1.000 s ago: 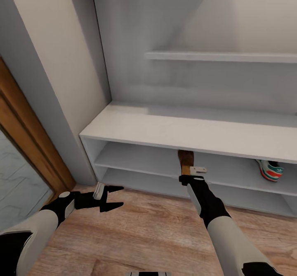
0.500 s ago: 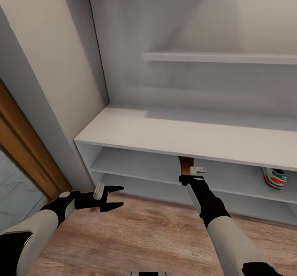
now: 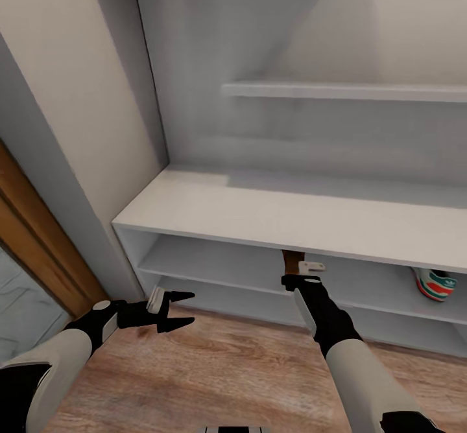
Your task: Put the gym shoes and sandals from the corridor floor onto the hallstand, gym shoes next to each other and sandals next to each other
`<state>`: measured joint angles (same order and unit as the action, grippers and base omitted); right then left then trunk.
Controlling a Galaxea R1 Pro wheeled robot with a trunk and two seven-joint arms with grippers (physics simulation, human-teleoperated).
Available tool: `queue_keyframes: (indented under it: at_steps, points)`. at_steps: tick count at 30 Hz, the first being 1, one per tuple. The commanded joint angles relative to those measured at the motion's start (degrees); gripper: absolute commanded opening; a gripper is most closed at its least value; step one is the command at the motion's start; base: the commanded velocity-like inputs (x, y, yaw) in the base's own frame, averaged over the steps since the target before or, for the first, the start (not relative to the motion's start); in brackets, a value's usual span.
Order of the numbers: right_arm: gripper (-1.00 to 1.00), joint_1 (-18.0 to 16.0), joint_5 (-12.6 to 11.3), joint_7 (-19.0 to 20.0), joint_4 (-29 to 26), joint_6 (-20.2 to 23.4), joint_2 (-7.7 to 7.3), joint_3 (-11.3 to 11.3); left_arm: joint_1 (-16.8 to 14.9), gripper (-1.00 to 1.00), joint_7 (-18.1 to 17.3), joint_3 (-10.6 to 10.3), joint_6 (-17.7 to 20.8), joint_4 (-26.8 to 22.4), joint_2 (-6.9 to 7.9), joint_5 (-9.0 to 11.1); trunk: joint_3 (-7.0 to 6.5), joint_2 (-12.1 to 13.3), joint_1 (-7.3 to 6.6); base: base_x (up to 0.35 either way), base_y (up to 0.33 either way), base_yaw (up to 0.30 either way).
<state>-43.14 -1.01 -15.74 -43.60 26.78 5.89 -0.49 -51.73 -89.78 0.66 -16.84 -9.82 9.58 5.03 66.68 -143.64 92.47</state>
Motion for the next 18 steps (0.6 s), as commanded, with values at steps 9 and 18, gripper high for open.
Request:
queue_keyframes:
  at_steps: [9, 18]
  points:
    - [-1.00, -0.02, -0.31, -0.26, -0.08, 0.23, 0.04, -0.07, -0.03, 1.00, -0.13, 0.04, -0.48, 0.04, 0.00, 0.16, 0.05, -0.02, 0.01, 0.044, -0.016, 0.000]
    - [-1.00, -0.02, -0.30, -0.25, -0.08, 0.24, 0.03, -0.05, -0.03, 1.00, -0.13, 0.04, -0.48, 0.03, 0.00, 0.16, 0.05, -0.02, 0.01, 0.085, 0.000, 0.000]
